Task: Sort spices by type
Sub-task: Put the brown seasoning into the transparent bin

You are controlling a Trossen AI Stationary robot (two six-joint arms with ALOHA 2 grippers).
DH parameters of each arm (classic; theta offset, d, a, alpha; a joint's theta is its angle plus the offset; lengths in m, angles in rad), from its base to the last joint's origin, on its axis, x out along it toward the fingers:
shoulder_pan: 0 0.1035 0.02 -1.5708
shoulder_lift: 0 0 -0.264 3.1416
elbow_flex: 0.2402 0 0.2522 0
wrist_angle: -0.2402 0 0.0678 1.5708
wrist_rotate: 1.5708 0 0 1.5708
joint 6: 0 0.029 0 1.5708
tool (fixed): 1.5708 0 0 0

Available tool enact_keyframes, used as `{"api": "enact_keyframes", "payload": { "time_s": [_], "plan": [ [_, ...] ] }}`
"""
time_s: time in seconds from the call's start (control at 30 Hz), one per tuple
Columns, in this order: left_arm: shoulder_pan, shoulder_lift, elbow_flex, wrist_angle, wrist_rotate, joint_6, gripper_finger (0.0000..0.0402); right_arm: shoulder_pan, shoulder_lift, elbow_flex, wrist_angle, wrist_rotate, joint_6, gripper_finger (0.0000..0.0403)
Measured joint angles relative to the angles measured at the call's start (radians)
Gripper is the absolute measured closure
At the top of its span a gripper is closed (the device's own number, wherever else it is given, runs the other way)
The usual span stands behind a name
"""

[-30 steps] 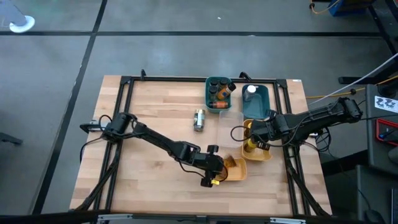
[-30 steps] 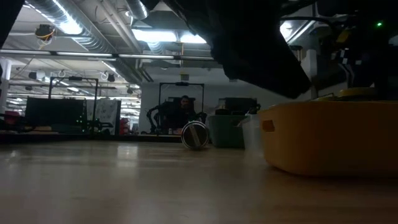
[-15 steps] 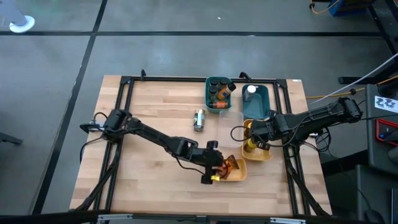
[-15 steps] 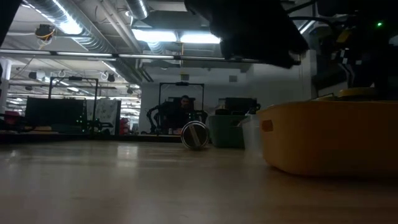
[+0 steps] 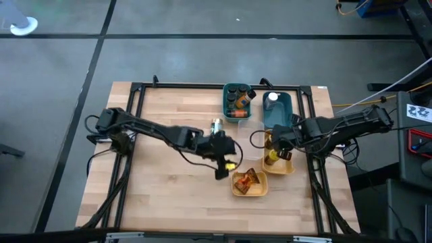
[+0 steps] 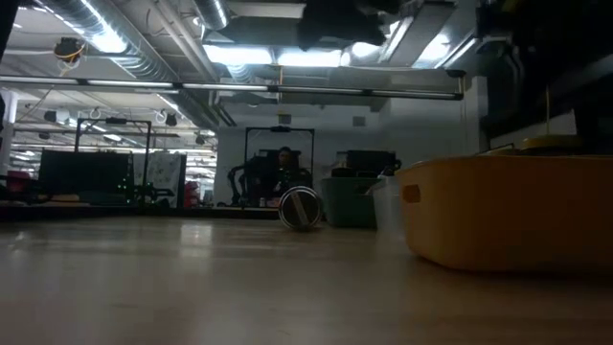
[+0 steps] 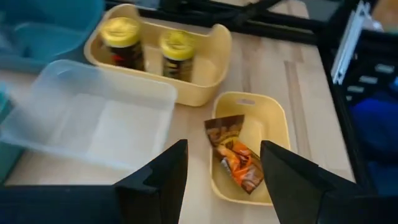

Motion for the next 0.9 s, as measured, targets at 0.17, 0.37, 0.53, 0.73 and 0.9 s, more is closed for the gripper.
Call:
{"api": "enact_keyframes", "payload": {
  "time_s": [0.17, 0.37, 0.53, 0.73, 0.9],
  "plan": [
    [0.053, -0.065, 0.0, -0.084, -0.019, -0.061, 0.0218, 0.0, 0.0, 0.078, 0.051, 0.044, 0.0, 0.0397],
    [0.129, -0.092, 0.0, -0.192, -0.065, -0.071, 0.0218, 0.0, 0.0, 0.099, 0.268, 0.077, 0.0, 0.0397],
    [0.196, -0.083, 0.0, -0.29, -0.067, -0.107, 0.0218, 0.0, 0.018, 0.099, 0.464, 0.077, 0.0, 0.0397],
    [0.274, -0.081, 0.0, -0.415, -0.068, -0.152, 0.0218, -0.001, 0.042, 0.098, 0.577, 0.077, -0.052, 0.0397],
    [0.329, -0.081, -0.001, -0.431, -0.068, -0.155, 0.0218, -0.001, 0.065, 0.099, 0.616, 0.076, -0.079, 0.0382]
  ]
}}
